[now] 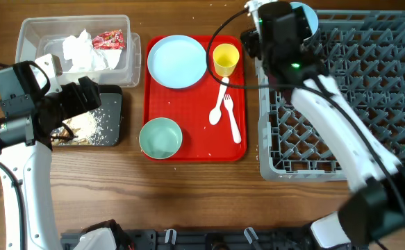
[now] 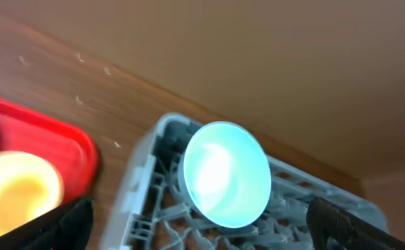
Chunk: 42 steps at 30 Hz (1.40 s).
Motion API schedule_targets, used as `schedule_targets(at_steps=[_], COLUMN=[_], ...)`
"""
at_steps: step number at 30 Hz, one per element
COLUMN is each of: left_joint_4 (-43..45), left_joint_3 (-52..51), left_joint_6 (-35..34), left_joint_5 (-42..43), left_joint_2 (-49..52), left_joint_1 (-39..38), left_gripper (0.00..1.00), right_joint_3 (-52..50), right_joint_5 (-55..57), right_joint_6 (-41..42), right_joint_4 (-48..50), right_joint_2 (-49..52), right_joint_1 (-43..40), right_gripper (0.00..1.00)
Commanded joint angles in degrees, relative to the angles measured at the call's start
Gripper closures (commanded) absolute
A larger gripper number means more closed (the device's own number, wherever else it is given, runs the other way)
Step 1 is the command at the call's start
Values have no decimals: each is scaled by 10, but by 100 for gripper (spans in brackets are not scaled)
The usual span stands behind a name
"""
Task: Sort waste into correct bins and load items into the dishwasher rack
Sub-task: 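Lower the bowl into the rack's back corner and release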
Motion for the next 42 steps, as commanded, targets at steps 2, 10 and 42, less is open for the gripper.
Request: schedule_targets(at_steps=[2,10,42], left_joint_4=[1,2,1], left_joint_3=[5,5,5], left_joint_6=[11,11,11], left_joint_5=[5,5,5], left_joint_2=[-1,-1,-1], left_joint_1=[3,3,3], left_gripper=[0,0,0], right_joint_3=[2,2,40], right_joint_5=[-168,-259,-171], right_joint_6=[52,68,421], right_joint_4=[-66,-151,-21], right_joint_2=[-92,-116,109], right_joint_1=[-1,-1,-209], right_gripper=[0,0,39])
